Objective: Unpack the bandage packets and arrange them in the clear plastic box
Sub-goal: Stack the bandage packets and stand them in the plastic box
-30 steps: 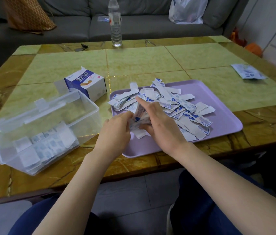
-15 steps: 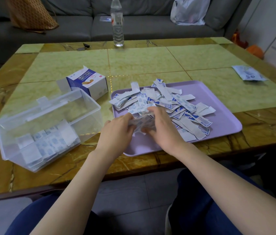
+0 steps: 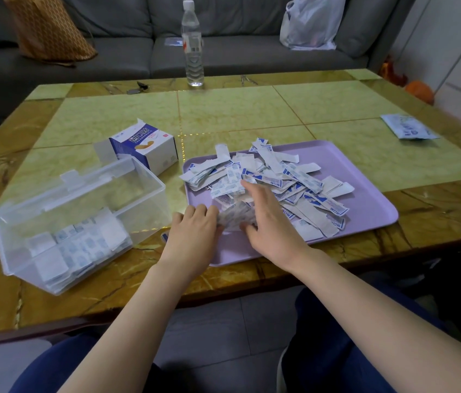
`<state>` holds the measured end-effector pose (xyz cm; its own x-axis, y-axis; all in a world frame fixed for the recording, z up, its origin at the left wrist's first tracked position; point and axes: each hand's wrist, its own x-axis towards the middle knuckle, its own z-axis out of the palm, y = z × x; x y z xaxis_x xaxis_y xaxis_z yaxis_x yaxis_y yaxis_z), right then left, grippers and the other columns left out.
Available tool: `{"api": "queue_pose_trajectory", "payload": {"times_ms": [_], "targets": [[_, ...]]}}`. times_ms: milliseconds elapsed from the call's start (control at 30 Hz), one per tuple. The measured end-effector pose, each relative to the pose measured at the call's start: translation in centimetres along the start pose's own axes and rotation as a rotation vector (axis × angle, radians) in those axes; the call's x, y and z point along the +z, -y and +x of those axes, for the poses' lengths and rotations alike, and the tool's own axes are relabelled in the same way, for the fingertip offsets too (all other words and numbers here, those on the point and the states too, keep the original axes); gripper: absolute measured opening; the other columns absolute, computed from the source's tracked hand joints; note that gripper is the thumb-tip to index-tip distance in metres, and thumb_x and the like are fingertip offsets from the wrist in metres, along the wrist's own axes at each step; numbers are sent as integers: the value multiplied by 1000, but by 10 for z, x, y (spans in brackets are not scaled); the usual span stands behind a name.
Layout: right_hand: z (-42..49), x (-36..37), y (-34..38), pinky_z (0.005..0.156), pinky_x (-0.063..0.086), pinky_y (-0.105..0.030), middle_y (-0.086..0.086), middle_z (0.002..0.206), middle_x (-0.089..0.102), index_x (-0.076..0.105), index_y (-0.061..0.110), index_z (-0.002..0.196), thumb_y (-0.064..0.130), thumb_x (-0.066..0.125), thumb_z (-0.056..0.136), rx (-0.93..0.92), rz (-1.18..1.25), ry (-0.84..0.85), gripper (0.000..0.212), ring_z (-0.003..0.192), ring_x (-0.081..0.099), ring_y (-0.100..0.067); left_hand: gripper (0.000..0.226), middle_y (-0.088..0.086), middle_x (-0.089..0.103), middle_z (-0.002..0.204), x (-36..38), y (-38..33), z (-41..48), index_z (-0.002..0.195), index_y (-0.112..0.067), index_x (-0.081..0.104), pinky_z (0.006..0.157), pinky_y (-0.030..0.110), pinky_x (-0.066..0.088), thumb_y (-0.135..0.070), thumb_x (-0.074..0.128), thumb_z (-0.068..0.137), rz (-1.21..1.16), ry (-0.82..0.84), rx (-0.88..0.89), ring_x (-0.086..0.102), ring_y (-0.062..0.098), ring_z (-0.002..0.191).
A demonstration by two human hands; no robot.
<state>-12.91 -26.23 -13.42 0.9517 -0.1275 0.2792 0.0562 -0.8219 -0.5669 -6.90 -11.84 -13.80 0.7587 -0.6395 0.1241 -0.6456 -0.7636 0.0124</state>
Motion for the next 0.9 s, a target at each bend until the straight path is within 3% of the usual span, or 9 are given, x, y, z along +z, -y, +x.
{"api": "queue_pose_trajectory", "payload": {"times_ms": [67,167,233,333,533,700,800,900], "targets": [[0,-1,3,108,22,-20,-11,137,39,33,6,140,-6,60,80,-111,-31,-51,67,129,31,-18,21,2,49,113,-2,0,0,114,-16,41,86,33,31,-29,30,101,3,-31,10,45,25,106],[0,2,0,101,33,-29,-8,123,53,51,9,128,2,65,79,-236,-177,-62,51,116,42,-18,19,0,52,109,-5,-1,0,112,-17,44,84,31,29,-28,33,100,-37,-66,18,46,24,104],[2,3,-4,94,41,-36,-6,115,57,58,9,119,8,64,82,-198,-289,-36,37,109,48,-22,16,-1,54,109,-6,0,1,111,-19,44,84,30,30,-27,38,99,-108,-76,9,47,23,103],[2,1,-10,97,36,-35,-4,124,49,53,12,124,19,49,94,-26,-402,113,31,115,43,-23,15,-2,56,109,-5,4,2,110,-20,44,83,30,30,-24,45,95,-237,-57,-6,47,22,103],[1,5,-4,95,37,-31,-4,119,50,55,10,117,4,47,93,-12,-135,164,26,113,43,-20,26,5,51,112,-4,4,2,116,-13,43,87,32,33,-13,50,91,-370,6,38,45,26,105],[2,6,-2,88,34,-26,-7,110,60,60,10,112,6,46,92,-9,-170,127,25,111,45,-22,35,6,44,109,-8,1,2,115,-9,45,88,30,37,-3,55,82,-547,-18,66,44,23,103],[2,6,-4,89,36,-28,-6,108,63,61,11,114,2,45,92,-20,-195,97,29,109,45,-22,45,6,45,112,-14,11,0,118,-11,44,90,33,36,-6,56,75,-443,-12,44,42,24,104],[1,7,-6,89,35,-28,-5,107,63,63,11,112,5,47,92,-18,-175,99,26,108,45,-21,42,6,44,114,-16,22,-5,120,-14,41,90,30,34,-14,54,80,-325,76,-23,38,23,105]]}}
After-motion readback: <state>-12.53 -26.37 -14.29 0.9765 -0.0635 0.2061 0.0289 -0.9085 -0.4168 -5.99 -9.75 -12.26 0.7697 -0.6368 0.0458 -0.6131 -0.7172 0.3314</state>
